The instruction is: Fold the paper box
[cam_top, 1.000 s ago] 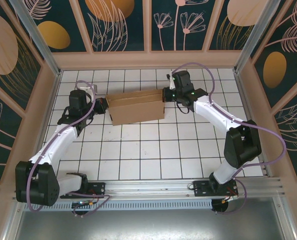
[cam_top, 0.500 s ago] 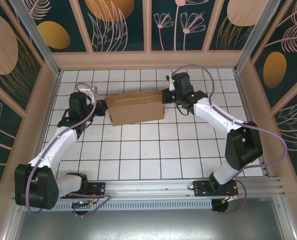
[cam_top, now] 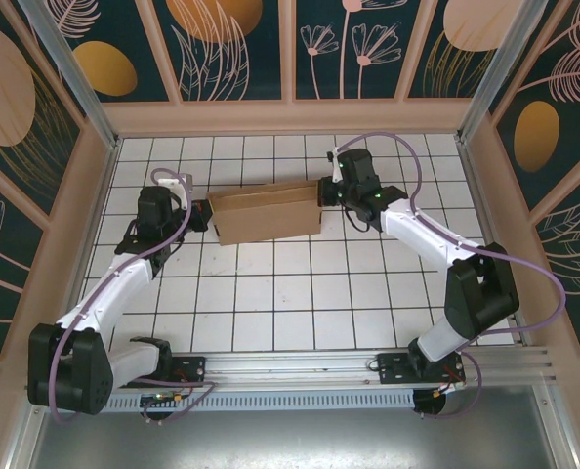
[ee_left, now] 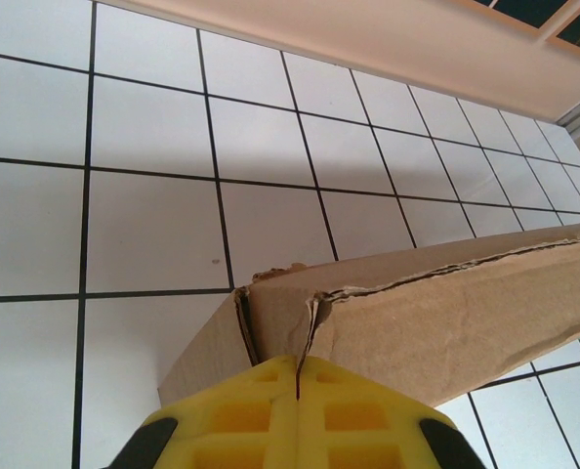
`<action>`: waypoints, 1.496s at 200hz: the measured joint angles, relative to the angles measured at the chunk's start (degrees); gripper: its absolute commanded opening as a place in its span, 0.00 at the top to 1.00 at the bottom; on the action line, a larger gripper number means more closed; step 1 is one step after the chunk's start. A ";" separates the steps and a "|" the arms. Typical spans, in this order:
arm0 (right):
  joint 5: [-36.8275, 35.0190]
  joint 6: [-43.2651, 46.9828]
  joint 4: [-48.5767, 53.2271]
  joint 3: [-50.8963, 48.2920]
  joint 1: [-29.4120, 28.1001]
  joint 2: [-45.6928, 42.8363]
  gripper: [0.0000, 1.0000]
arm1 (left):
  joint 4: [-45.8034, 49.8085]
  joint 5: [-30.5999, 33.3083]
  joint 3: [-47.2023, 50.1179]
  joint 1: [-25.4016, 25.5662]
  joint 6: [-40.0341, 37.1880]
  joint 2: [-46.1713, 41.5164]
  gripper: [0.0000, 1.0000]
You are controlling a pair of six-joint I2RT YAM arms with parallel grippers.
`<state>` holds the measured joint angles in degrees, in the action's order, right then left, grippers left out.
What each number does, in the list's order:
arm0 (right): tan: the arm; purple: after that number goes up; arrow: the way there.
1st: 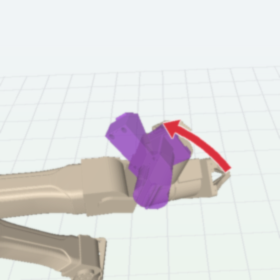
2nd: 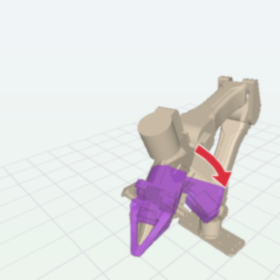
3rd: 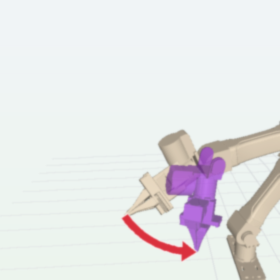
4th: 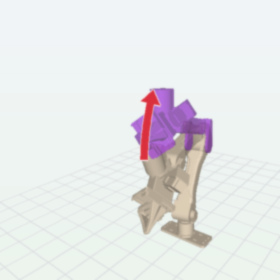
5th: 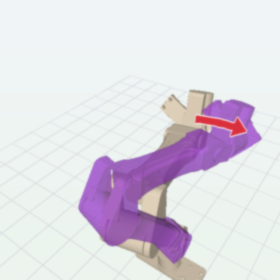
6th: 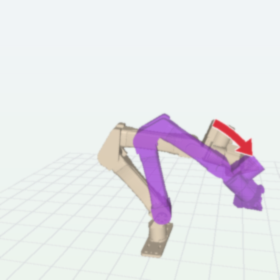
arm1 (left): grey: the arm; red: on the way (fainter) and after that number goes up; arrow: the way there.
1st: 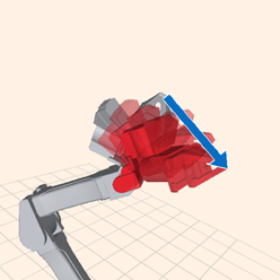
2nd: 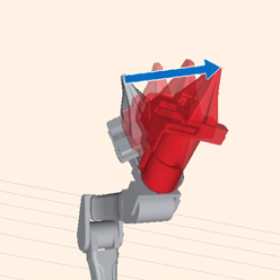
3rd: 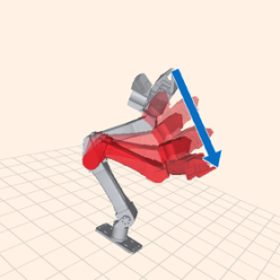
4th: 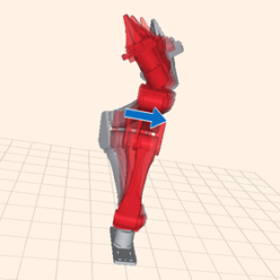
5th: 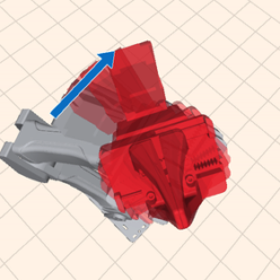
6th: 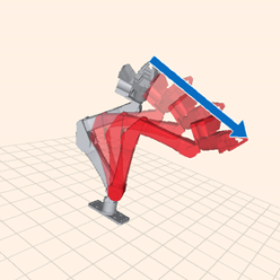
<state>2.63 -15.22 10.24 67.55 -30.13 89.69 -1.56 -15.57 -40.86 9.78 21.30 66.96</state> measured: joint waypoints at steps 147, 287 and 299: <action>-14.05 -5.68 -11.04 -10.27 -6.75 -3.89 1.00 | -3.19 1.57 4.70 1.03 1.09 -2.80 1.00; -14.53 -5.86 -18.99 -15.87 -6.71 -5.25 0.70 | -7.50 5.86 8.39 2.93 -0.70 -4.81 1.00; -14.58 -5.95 -18.49 -15.87 -6.62 -5.44 0.64 | -7.50 6.16 8.20 2.93 -1.44 -4.57 1.00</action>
<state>-11.94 -21.17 -8.25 51.68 -36.75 84.25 -9.06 -9.41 -32.67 12.71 19.86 62.39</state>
